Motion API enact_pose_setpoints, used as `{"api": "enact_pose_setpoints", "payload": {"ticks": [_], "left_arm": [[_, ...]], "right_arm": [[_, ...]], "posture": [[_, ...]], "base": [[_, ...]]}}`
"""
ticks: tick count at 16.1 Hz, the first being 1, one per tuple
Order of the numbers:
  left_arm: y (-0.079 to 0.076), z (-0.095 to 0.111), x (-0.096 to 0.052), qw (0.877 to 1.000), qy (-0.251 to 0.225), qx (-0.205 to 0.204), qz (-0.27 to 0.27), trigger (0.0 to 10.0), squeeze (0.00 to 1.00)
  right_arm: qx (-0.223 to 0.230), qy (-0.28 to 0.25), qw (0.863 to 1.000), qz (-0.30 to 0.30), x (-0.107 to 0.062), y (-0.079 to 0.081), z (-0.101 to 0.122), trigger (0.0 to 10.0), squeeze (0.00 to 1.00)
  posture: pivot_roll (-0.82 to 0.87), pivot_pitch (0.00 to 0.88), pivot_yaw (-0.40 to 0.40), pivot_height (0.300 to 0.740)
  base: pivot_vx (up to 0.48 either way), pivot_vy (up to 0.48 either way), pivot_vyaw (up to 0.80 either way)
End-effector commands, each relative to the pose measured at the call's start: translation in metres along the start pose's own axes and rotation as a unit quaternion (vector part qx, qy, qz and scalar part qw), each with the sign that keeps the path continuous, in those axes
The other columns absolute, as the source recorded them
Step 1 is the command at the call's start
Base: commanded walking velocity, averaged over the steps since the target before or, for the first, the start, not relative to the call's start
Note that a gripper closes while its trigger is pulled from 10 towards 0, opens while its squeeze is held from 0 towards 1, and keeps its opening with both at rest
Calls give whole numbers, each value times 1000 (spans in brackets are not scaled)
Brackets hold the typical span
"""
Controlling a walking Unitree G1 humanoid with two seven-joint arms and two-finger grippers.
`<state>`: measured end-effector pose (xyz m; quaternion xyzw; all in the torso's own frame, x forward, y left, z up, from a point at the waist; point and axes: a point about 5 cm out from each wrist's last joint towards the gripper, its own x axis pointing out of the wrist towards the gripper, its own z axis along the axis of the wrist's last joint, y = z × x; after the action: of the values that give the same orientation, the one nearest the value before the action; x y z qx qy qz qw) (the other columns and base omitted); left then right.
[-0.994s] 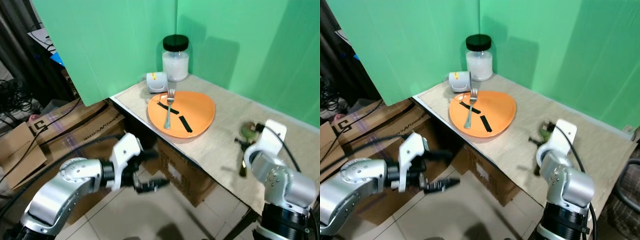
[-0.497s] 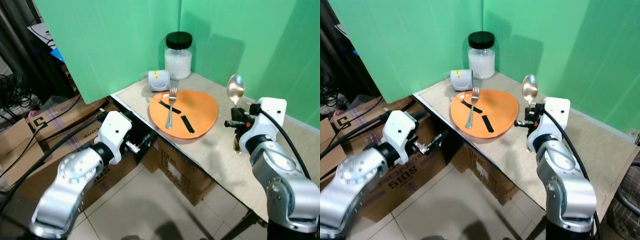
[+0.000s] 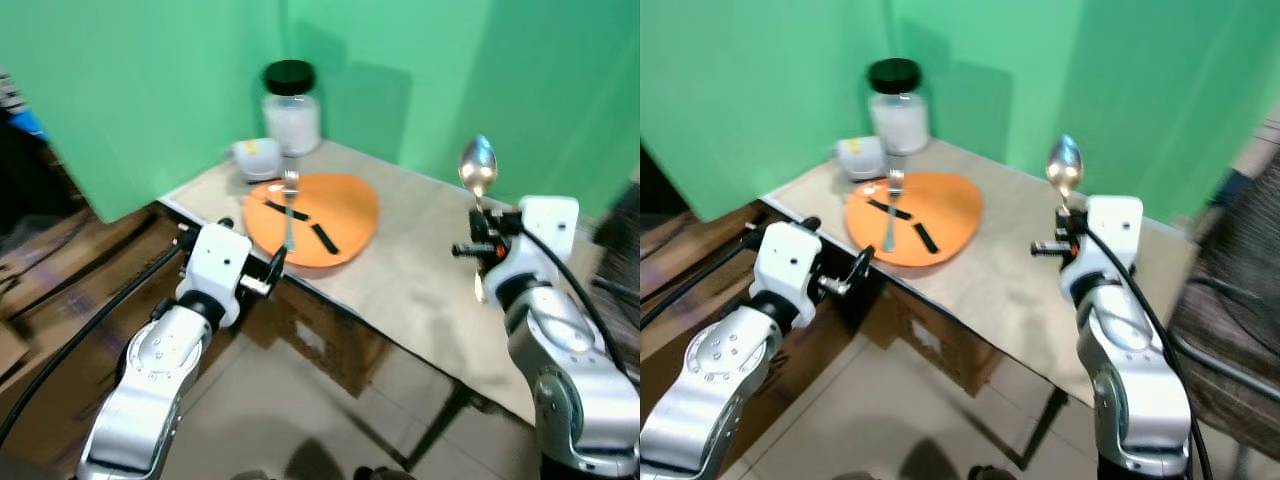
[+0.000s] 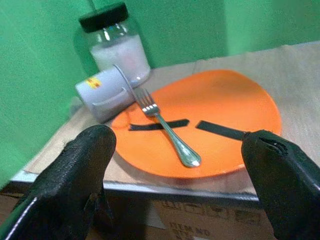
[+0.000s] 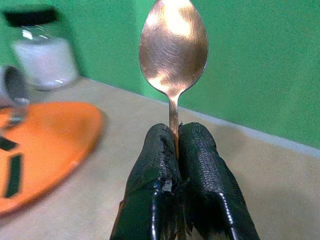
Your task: Setting the table
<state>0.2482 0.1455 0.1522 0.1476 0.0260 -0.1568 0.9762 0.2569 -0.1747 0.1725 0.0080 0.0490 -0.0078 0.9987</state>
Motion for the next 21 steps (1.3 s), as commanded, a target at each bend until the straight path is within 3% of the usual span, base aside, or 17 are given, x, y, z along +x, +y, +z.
{"api": "enact_pose_setpoints", "payload": {"ticks": [1, 2, 6, 8, 10, 13, 16, 21], "left_arm": [[7, 1, 2, 1000, -2, 19, 11, 10000, 0], [9, 0, 4, 999, 1, 33, 16, 10000, 0], [-1, -1, 8, 1000, -1, 12, 1, 10000, 0], [3, 6, 10, 1000, -17, -24, -3, 10000, 0], [10, 10, 16, 1000, -24, -13, 15, 10000, 0], [13, -2, 4, 999, 2, -7, 33, 10000, 0], [3, 1, 9, 1000, -6, -9, 17, 10000, 0], [12, 6, 12, 1000, -12, -12, 23, 10000, 0]], "right_arm": [[10, -13, 1000, 3, 0, 4, 5, 10000, 0], [6, -5, 1000, -7, 2, 4, 1, 10000, 0], [9, -14, 1000, -27, 10, 1, 1, 10000, 0], [27, -16, 999, -24, 8, 6, 6, 10000, 0], [18, -13, 1000, -9, 7, 9, 5, 10000, 0], [7, -3, 1000, -8, 7, 8, 3, 10000, 0], [2, 10, 1000, -22, 8, -1, -6, 10000, 0], [17, 12, 1000, -16, 6, 11, -4, 10000, 0]], "posture": [[104, 0, 9, 740], [100, 0, 7, 740], [73, 0, 34, 740], [65, 0, 37, 740], [78, 0, 28, 740], [70, 0, -4, 740], [91, 0, 15, 740], [80, 0, 34, 740]], "base": [[0, 0, 0], [0, 0, 0], [0, 0, -800], [0, 0, -800], [0, 0, -800], [0, 0, -800], [0, 0, -800], [0, 0, -800]]}}
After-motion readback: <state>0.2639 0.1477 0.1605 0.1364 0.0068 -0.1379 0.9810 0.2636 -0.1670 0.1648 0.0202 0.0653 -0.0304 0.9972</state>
